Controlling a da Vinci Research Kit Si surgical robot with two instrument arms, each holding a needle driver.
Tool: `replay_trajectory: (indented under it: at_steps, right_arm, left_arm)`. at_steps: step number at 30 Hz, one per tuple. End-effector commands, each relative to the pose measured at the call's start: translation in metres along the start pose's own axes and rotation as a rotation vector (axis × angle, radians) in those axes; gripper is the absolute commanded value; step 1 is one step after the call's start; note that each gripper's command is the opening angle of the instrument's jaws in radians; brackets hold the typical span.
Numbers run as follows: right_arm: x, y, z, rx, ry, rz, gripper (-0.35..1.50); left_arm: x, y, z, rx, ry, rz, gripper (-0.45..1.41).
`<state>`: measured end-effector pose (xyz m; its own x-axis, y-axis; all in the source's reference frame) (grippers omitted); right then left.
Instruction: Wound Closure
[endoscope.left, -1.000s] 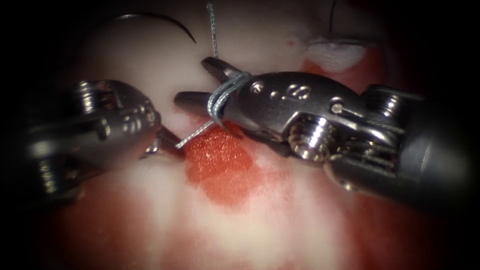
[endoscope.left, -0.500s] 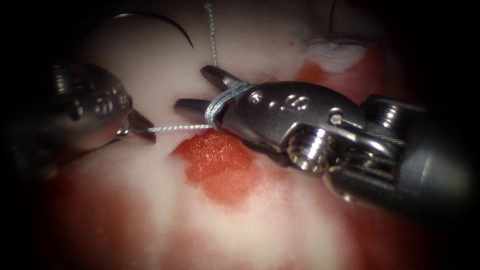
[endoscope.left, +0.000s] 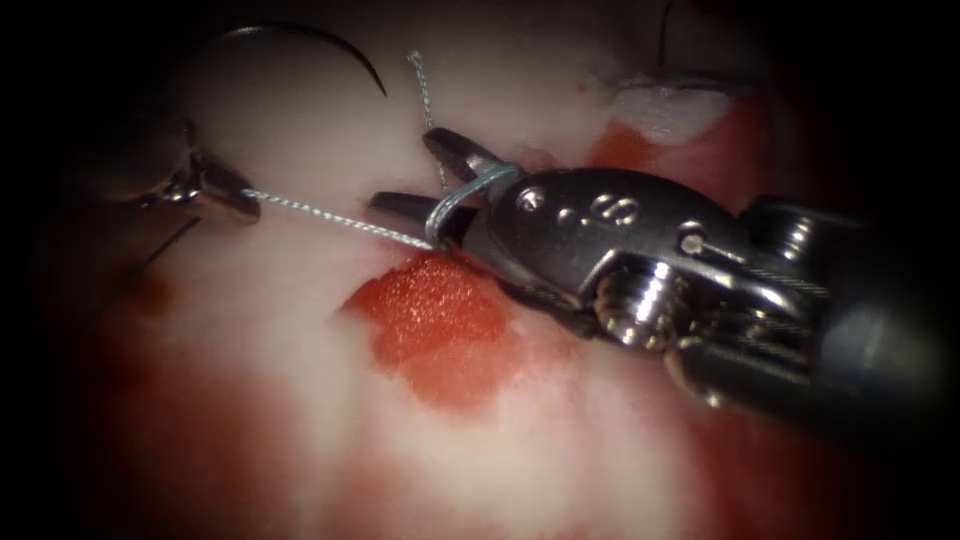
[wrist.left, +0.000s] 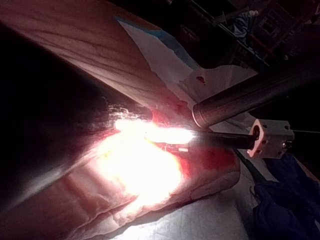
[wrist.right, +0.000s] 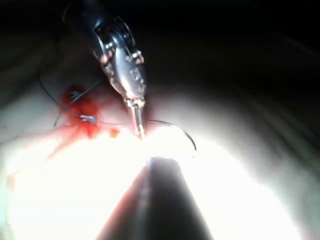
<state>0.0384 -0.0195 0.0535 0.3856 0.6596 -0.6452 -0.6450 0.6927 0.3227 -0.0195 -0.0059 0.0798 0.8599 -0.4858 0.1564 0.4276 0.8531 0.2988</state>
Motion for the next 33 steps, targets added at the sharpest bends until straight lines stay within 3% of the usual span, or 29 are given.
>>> replay_trajectory:
  at_steps: [1, 4, 13, 15, 22, 24, 33]
  right_arm:
    - [0.0013, -0.0001, 0.0005, -0.011, 0.007, 0.009, 0.41]
    - [0.0013, 0.0001, 0.0004, -0.03, 0.006, 0.024, 0.47]
    - [0.0009, 0.0003, 0.0006, -0.06, -0.014, 0.062, 0.42]
    - [0.0007, 0.0003, 0.0007, -0.061, -0.016, 0.06, 0.51]
    - [0.0005, 0.0002, 0.0013, -0.057, -0.011, 0.099, 0.51]
    - [0.0004, 0.0001, 0.0015, -0.059, -0.009, 0.11, 0.42]
    - [-0.0001, 0.0003, 0.002, -0.062, -0.012, 0.132, 0.49]
  left_arm:
    - [-0.0012, 0.0005, -0.0002, 0.001, -0.004, 0.005, -0.45]
    - [-0.0016, 0.0, 0.0003, 0.008, 0.0, 0.011, -0.45]
    - [-0.0018, 0.0, 0.0003, 0.013, 0.001, 0.006, -0.45]
    - [-0.0018, 0.0001, 0.0001, 0.015, 0.001, 0.006, -0.45]
    - [-0.0018, 0.0004, -0.0002, 0.02, -0.003, 0.002, -0.45]
    - [-0.0018, 0.0004, -0.0002, 0.019, -0.003, 0.0, -0.45]
    - [-0.0017, 0.0006, -0.0007, 0.018, -0.002, -0.005, -0.45]
